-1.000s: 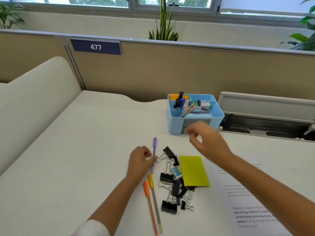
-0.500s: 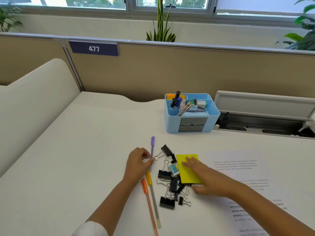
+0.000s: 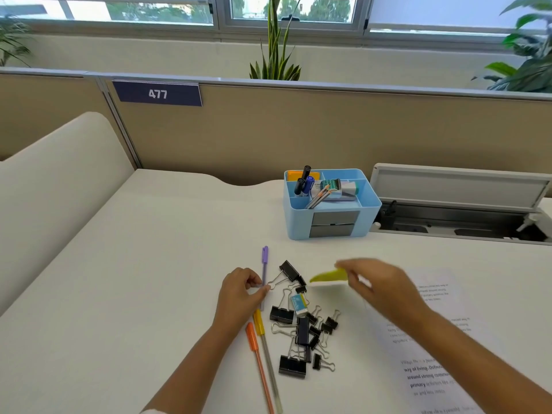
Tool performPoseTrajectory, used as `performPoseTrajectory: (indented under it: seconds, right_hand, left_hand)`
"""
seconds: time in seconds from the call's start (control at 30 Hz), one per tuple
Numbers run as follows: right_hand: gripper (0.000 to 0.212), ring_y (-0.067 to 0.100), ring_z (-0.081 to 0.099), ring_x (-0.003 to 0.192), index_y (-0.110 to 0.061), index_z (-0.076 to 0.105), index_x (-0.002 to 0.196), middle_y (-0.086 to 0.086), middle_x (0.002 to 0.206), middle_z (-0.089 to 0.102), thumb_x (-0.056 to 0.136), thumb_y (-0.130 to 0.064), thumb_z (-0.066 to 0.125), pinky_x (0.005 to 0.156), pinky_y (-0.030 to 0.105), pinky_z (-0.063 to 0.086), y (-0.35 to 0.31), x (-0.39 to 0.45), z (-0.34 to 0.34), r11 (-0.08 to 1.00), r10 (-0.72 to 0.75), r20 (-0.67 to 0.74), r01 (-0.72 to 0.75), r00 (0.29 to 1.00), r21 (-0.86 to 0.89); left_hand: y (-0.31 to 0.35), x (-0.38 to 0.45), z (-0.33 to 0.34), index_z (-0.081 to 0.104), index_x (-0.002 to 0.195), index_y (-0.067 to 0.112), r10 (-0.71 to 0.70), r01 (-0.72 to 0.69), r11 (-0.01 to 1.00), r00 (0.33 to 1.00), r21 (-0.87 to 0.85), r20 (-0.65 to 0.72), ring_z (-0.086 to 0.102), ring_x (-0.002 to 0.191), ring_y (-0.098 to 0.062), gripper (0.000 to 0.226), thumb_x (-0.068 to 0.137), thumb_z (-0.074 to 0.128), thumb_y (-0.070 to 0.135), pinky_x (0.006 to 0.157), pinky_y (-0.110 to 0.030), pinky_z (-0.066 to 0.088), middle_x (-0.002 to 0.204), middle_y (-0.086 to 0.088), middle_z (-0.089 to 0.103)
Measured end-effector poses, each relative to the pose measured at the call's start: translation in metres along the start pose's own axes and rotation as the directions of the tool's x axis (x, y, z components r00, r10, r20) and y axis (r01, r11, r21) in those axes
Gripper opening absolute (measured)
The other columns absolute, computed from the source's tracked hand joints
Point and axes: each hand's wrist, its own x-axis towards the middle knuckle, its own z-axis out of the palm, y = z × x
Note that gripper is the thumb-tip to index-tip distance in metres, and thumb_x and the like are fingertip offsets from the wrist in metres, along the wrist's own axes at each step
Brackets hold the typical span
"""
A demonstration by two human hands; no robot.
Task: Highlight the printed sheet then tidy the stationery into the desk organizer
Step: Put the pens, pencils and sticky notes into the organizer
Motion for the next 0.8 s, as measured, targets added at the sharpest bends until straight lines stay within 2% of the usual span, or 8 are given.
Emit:
performPoseTrajectory:
  seconds: [0.1, 0.17, 0.23, 0.3, 0.4, 0.53, 0.67, 0.8]
  right_hand:
    - [0.031, -0.004, 0.059, 0.080, -0.009, 0.066, 0.108, -0.003, 0.092, 0.068, 0.088, -0.025, 0.047, 0.074, 0.011, 0.050, -0.001, 0.039, -0.025, 0.989, 0.083, -0.240, -0.052, 0.967, 0.136]
    - [0.025, -0.005, 0.054, 0.075, -0.002, 0.064, 0.106, -0.003, 0.089, 0.061, 0.091, -0.016, 0.048, 0.069, 0.003, 0.042, 0.004, 0.071, -0.039, 0.986, 0.103, -0.422, -0.036, 0.901, 0.163]
    - [0.020, -0.002, 0.052, 0.076, 0.001, 0.063, 0.105, -0.002, 0.090, 0.060, 0.093, -0.008, 0.049, 0.069, 0.003, 0.040, 0.014, 0.107, -0.047, 0.990, 0.093, -0.532, -0.020, 0.842, 0.141]
    - [0.020, 0.001, 0.052, 0.079, 0.000, 0.062, 0.106, 0.000, 0.092, 0.061, 0.094, -0.007, 0.047, 0.070, 0.006, 0.040, 0.030, 0.142, -0.049, 0.985, 0.131, -0.564, -0.042, 0.815, 0.168]
    - [0.023, 0.010, 0.056, 0.083, -0.003, 0.062, 0.107, 0.008, 0.096, 0.065, 0.095, -0.011, 0.044, 0.072, 0.015, 0.041, 0.052, 0.184, -0.040, 0.977, 0.207, -0.506, -0.146, 0.838, 0.158]
    - [0.026, 0.022, 0.060, 0.098, -0.008, 0.061, 0.114, 0.010, 0.110, 0.065, 0.096, -0.014, 0.042, 0.079, 0.027, 0.044, 0.066, 0.209, -0.016, 0.979, 0.198, -0.218, -0.205, 0.956, -0.009]
    - [0.027, 0.024, 0.060, 0.097, -0.008, 0.061, 0.114, 0.012, 0.109, 0.065, 0.097, -0.015, 0.041, 0.077, 0.029, 0.044, 0.067, 0.216, 0.001, 0.977, 0.208, -0.131, -0.211, 0.969, -0.010]
    - [0.030, 0.022, 0.056, 0.109, -0.012, 0.057, 0.122, 0.008, 0.120, 0.061, 0.098, -0.018, 0.040, 0.089, 0.032, 0.044, 0.072, 0.214, 0.009, 0.972, 0.235, 0.004, -0.235, 0.972, -0.026]
  left_hand:
    - [0.002, -0.001, -0.001, 0.058, 0.075, 0.018, -0.014, 0.014, 1.000, 1.000, -0.022, 0.009, 0.051, 0.075, -0.009, 0.015, 0.075, 0.073, 0.022, 0.066, -0.015, 0.040, 0.077, 0.003, 0.056]
    - [0.002, 0.000, -0.002, 0.058, 0.075, 0.018, -0.022, 0.022, 0.999, 1.000, -0.033, 0.011, 0.051, 0.075, -0.008, 0.016, 0.075, 0.073, 0.022, 0.065, -0.014, 0.039, 0.077, 0.003, 0.056]
    - [0.002, 0.000, -0.002, 0.058, 0.074, 0.018, -0.020, 0.020, 0.999, 1.000, -0.035, 0.007, 0.051, 0.074, -0.007, 0.016, 0.075, 0.073, 0.021, 0.064, -0.013, 0.039, 0.077, 0.003, 0.056]
    - [0.002, 0.000, -0.002, 0.058, 0.074, 0.018, -0.015, 0.015, 0.999, 1.000, -0.034, 0.006, 0.051, 0.074, -0.006, 0.015, 0.075, 0.074, 0.020, 0.063, -0.012, 0.038, 0.077, 0.003, 0.057]
    - [0.001, 0.000, -0.002, 0.057, 0.073, 0.022, -0.014, 0.015, 0.999, 1.000, -0.040, 0.014, 0.052, 0.075, -0.007, 0.017, 0.075, 0.073, 0.019, 0.063, -0.013, 0.039, 0.077, 0.003, 0.057]
    - [-0.002, 0.001, -0.001, 0.060, 0.077, 0.017, -0.002, 0.002, 1.000, 1.000, -0.026, 0.018, 0.052, 0.076, -0.009, 0.013, 0.075, 0.073, 0.018, 0.064, -0.013, 0.040, 0.078, 0.003, 0.058]
    - [-0.003, 0.001, -0.001, 0.061, 0.078, 0.016, -0.002, 0.003, 1.000, 1.000, -0.024, 0.014, 0.052, 0.077, -0.009, 0.013, 0.076, 0.073, 0.018, 0.065, -0.015, 0.040, 0.078, 0.003, 0.058]
    - [-0.001, 0.000, -0.003, 0.061, 0.078, 0.014, -0.003, 0.004, 0.999, 1.000, -0.040, 0.020, 0.052, 0.077, -0.007, 0.013, 0.076, 0.072, 0.018, 0.065, -0.012, 0.038, 0.079, 0.001, 0.059]
